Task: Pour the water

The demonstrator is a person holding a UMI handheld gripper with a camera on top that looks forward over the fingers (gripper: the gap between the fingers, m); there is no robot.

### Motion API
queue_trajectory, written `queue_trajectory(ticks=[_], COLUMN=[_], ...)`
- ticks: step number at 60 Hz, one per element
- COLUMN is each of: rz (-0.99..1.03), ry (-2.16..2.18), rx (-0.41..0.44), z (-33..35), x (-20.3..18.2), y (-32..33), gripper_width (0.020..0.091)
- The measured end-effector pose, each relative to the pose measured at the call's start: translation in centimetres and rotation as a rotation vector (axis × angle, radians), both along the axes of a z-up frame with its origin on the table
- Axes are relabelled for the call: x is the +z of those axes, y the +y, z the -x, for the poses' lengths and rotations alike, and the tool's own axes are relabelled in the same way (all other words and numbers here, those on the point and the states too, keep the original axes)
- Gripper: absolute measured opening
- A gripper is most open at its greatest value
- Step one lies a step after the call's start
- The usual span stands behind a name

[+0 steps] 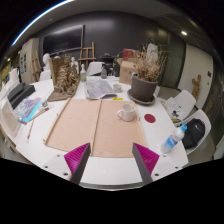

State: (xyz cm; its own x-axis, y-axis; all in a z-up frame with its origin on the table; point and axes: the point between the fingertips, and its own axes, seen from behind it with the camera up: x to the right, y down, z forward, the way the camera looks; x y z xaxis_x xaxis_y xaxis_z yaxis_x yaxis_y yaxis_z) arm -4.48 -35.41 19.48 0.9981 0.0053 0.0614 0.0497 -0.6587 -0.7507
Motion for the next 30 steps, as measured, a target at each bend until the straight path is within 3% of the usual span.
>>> queue_trajectory(ticks=[9, 30], rz=[0.021, -0.078], ry=[0.015, -0.023], rx=[-0.074, -0.223], z=[-3.5, -22.9], x=[-1.6, -7.3], y=[-0.8, -2.9], gripper_width=[0.0858, 0.0861])
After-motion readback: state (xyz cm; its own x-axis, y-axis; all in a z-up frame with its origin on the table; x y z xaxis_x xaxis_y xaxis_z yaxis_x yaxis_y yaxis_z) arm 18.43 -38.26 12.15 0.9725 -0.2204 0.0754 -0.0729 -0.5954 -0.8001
